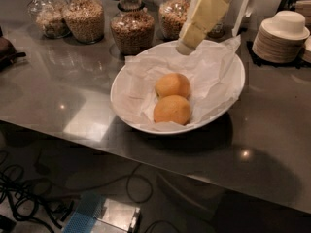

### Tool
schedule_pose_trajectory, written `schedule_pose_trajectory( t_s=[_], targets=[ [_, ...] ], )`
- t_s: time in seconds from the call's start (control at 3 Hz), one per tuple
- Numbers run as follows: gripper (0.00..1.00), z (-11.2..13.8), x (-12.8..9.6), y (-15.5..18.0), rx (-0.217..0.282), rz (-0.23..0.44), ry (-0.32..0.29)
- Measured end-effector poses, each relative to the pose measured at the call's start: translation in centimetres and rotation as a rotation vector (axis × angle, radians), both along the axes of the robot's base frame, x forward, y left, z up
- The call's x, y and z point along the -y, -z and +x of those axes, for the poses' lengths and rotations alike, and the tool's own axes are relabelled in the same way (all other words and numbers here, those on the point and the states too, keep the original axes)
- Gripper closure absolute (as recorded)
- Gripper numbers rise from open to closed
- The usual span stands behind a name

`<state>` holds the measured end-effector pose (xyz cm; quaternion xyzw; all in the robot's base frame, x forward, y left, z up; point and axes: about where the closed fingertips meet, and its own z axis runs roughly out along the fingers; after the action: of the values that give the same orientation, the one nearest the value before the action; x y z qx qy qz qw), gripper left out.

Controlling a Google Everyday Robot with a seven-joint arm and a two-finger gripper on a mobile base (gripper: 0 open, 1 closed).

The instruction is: Pick orange from white bowl

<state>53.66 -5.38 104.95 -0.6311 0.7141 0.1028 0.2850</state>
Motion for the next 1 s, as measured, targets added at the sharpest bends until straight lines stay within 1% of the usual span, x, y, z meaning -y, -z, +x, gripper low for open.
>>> schedule_pose_trajectory(
  t_s=[0.33, 0.67, 1.0],
  targets=[
    [0.0, 1.9, -2.6, -0.2, 0.031, 0.049, 0.161],
    [0.0, 4.1, -5.2, 1.1, 0.033, 0.001, 0.284],
    [0.0, 4.5, -5.6, 1.0, 0.018, 0.012, 0.344]
  ],
)
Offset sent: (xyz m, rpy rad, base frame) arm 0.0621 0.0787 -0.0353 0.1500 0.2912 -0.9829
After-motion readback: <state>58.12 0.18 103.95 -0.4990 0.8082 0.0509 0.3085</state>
